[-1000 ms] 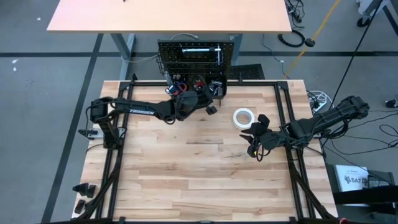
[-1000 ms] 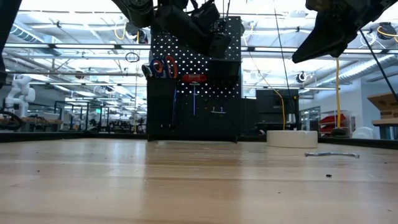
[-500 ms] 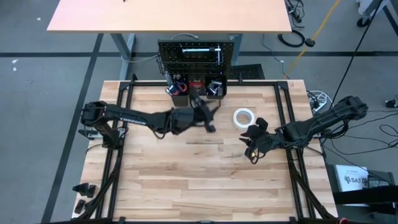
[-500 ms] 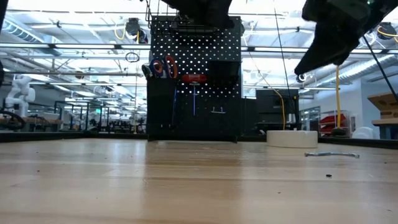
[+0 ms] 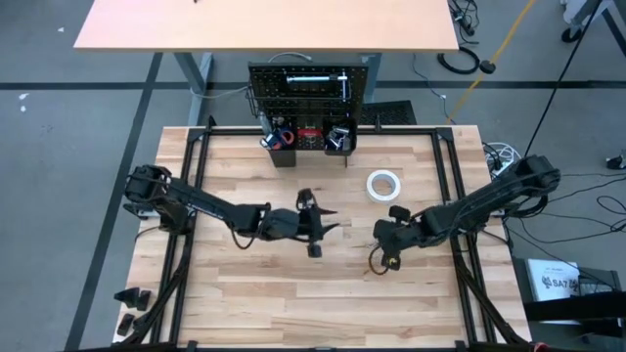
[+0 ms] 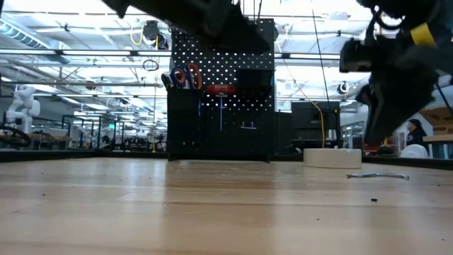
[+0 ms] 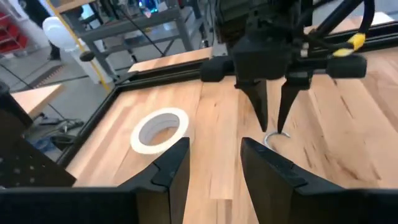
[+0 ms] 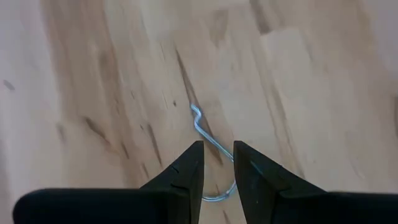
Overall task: Hang tools onto peg board
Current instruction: Put the hanger hook into the right black bin on the peg board
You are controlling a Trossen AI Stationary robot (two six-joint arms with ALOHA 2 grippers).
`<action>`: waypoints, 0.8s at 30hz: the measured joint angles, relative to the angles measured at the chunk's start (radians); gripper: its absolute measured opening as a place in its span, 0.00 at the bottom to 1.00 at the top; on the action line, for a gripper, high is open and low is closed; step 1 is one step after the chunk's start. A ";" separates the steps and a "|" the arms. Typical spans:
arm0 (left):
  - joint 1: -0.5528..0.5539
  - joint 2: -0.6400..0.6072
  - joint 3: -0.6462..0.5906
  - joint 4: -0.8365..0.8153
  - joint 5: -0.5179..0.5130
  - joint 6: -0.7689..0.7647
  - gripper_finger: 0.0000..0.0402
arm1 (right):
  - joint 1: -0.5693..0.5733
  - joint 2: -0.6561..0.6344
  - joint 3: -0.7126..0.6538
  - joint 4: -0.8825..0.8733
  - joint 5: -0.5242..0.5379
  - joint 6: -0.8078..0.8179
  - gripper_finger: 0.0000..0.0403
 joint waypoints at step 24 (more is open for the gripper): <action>-0.009 0.000 -0.135 0.224 0.130 -0.001 0.36 | -0.036 0.215 -0.024 0.040 -0.014 -0.147 0.14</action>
